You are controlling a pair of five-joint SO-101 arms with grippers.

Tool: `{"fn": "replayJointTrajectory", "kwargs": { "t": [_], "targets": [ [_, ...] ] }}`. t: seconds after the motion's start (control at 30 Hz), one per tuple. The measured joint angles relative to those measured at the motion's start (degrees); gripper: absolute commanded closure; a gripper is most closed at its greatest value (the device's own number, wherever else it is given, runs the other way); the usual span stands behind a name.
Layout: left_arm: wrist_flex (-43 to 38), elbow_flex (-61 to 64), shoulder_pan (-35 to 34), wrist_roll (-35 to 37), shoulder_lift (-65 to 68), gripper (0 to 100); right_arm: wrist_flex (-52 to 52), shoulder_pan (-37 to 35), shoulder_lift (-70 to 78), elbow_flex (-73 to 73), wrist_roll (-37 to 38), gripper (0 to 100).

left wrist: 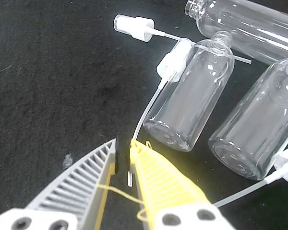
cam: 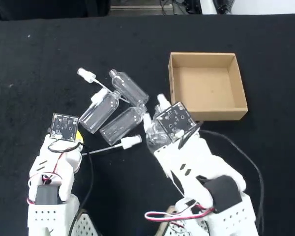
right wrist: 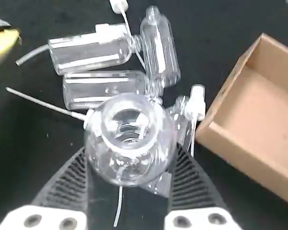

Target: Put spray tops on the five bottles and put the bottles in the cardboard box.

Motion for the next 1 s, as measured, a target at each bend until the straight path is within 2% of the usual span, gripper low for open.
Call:
{"fn": "replayJointTrajectory", "kwargs": {
  "t": [0.1, 0.27, 0.4, 0.53, 0.7, 0.8, 1.0],
  "targets": [
    [0.0, 0.0, 0.0, 0.0, 0.0, 95, -0.4, 6.3, 0.4, 1.9, 2.5, 98.8],
    [0.0, 0.0, 0.0, 0.0, 0.0, 95, 1.4, 21.1, 0.4, -0.2, 8.4, 98.8],
    [0.0, 0.0, 0.0, 0.0, 0.0, 95, 4.0, 25.3, 0.4, -0.4, 10.2, 98.8],
    [0.0, 0.0, 0.0, 0.0, 0.0, 95, 4.4, 20.7, 0.4, -0.4, 9.1, 98.8],
    [0.0, 0.0, 0.0, 0.0, 0.0, 95, 3.3, 5.9, 0.7, -0.4, 5.7, 98.8],
    [0.0, 0.0, 0.0, 0.0, 0.0, 95, 1.5, -1.3, 8.1, -0.4, 3.3, 98.8],
    [0.0, 0.0, 0.0, 0.0, 0.0, 95, 5.5, -4.5, 23.3, -10.7, 1.7, 98.8]
  ]
}}
